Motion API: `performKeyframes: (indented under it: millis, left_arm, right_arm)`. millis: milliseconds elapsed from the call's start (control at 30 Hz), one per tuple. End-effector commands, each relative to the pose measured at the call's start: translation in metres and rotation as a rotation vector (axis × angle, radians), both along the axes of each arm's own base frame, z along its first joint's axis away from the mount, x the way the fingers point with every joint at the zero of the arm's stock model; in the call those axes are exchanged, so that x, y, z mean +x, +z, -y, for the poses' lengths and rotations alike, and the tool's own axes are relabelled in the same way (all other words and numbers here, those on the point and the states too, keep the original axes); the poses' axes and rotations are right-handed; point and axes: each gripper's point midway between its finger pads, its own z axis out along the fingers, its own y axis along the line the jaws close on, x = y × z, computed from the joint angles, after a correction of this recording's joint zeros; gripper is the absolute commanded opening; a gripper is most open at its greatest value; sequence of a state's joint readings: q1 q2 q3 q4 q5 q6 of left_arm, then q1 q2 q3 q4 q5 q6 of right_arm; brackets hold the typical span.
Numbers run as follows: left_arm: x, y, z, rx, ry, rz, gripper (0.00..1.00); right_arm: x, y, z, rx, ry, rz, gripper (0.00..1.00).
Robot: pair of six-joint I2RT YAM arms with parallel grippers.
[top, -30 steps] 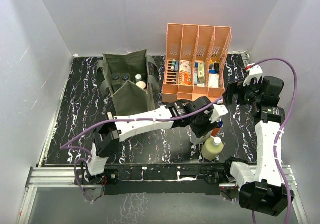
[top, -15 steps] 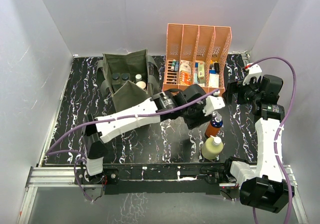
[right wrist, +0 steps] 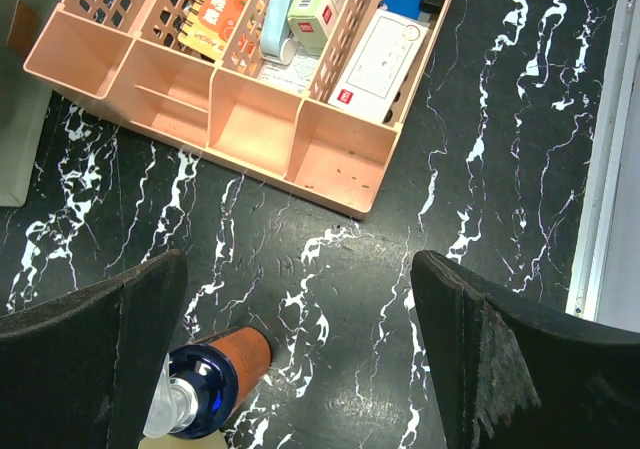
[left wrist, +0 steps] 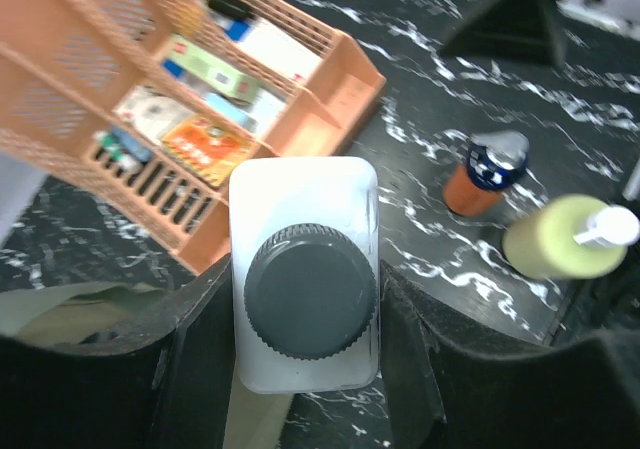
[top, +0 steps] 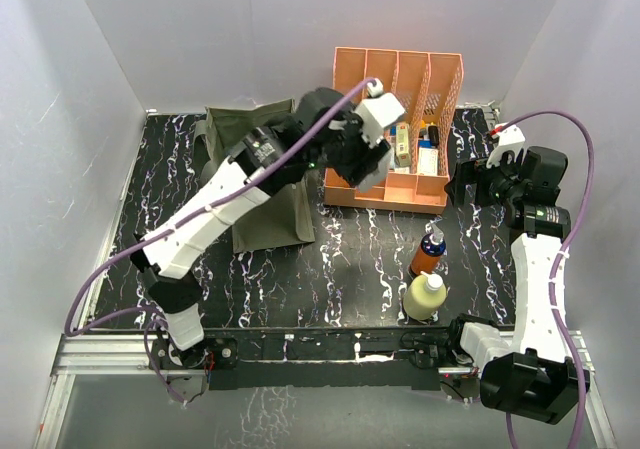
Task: Place the personal care products into the canvas bag
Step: Place the care product in the canvas bag.
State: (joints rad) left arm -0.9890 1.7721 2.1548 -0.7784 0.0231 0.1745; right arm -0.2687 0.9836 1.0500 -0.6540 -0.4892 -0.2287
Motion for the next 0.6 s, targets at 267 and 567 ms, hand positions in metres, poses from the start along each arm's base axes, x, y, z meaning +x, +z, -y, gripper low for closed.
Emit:
performKeyframes:
  millis: [267,567]
  left_arm:
    - [0.029,0.194,-0.093,-0.365,0.301,0.382,0.0]
    - [0.043,0.222,-0.156,-0.374,0.47,0.476,0.0]
  right_arm:
    - [0.008,0.023,0.001,-0.009,0.004,0.071,0.99]
    - [0.009,0.019,0.001,-0.007,0.004,0.066,0.99]
